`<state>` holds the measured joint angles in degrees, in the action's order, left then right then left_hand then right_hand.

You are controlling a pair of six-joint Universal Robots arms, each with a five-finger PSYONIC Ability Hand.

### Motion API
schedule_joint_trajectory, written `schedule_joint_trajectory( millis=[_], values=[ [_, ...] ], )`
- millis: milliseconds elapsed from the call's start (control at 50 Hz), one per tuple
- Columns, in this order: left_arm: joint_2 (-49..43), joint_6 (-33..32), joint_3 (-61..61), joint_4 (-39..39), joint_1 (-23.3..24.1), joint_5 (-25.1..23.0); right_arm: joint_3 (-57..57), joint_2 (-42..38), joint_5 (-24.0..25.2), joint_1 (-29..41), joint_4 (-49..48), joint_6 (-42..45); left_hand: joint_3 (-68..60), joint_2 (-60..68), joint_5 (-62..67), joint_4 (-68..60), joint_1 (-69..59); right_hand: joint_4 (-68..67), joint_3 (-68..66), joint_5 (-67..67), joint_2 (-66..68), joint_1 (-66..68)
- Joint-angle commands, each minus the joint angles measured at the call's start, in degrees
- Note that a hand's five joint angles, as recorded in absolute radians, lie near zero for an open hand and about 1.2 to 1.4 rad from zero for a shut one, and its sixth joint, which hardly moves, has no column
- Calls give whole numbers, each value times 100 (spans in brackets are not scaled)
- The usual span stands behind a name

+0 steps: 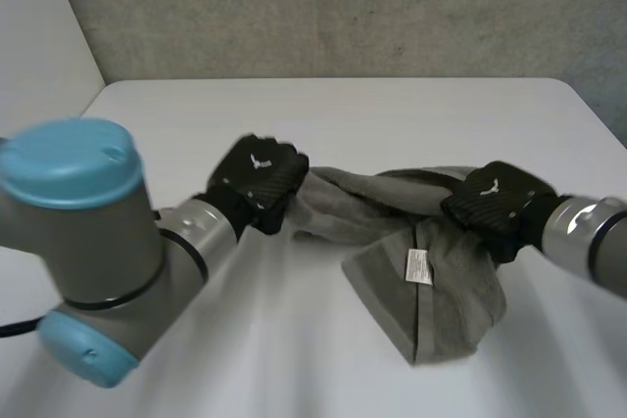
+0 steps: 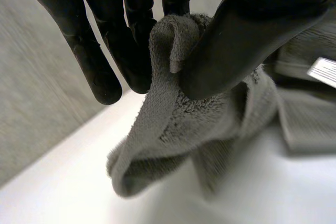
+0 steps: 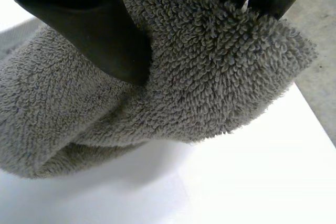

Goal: Fold the towel.

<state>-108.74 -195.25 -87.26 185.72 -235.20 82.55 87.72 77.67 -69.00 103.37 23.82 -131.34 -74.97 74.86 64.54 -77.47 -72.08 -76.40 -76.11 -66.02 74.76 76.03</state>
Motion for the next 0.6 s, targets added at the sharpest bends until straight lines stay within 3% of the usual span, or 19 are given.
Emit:
schedule_joint_trajectory(
  millis=[20, 100, 160, 320, 360, 380, 420, 440, 480, 500, 520, 600],
  values=[
    [591, 162, -72, -430, -315, -11, -1178, -40, 465, -353, 2116, 353, -503, 514, 546, -253, -792, -360, -389, -398, 524, 397],
    [468, 330, -116, -492, -448, -19, -1214, -611, 282, -274, 2408, 1152, -503, 514, 546, -253, -792, -360, -389, -398, 524, 397],
    [-285, 330, 15, -501, -474, -37, -1389, -893, 10, -221, 2374, 1444, -503, 514, 546, -253, -792, -360, -389, -398, 524, 397],
    [-780, 356, 1422, -598, -790, -28, -3578, -1456, -290, 306, 1213, 768, -503, 514, 546, -253, -792, -360, -389, -398, 524, 397],
    [-710, 435, 2323, -607, -930, 33, -4855, -1570, -202, 446, 566, 25, -503, 514, 546, -253, -792, -360, -389, -398, 524, 397],
    [-710, 435, 2327, -607, -931, 33, -4861, -1571, -202, 447, 563, 21, -503, 514, 546, -253, -792, -360, -389, -398, 524, 397],
    [-631, 680, 3220, -598, -1062, 68, -5920, -1606, -132, 473, -250, -1019, -503, 514, 546, -253, -792, -360, -389, -398, 524, 397],
    [-631, 681, 3224, -598, -1063, 68, -5925, -1606, -132, 473, -255, -1025, -503, 514, 546, -253, -792, -360, -389, -398, 524, 397],
    [-569, 971, 3602, -580, -1133, 77, -6520, -1597, -132, 386, -954, -2302, -503, 514, 546, -253, -792, -360, -389, -398, 524, 397],
    [-474, 1363, 3898, -580, -1220, 77, -6522, -1597, -132, 385, -958, -2308, -503, 514, 546, -253, -792, -360, -389, -398, 524, 397],
    [-351, 1793, 4083, -580, -1343, 77, -6592, -1562, -132, 368, -1227, -2917, -503, 514, 546, -253, -792, -360, -389, -398, 524, 397],
    [-112, 2536, 4059, -580, -1704, 68, -6557, -1553, -105, 306, -1547, -3881, -503, 514, 546, -253, -792, -360, -389, -398, 524, 397]
  ],
)
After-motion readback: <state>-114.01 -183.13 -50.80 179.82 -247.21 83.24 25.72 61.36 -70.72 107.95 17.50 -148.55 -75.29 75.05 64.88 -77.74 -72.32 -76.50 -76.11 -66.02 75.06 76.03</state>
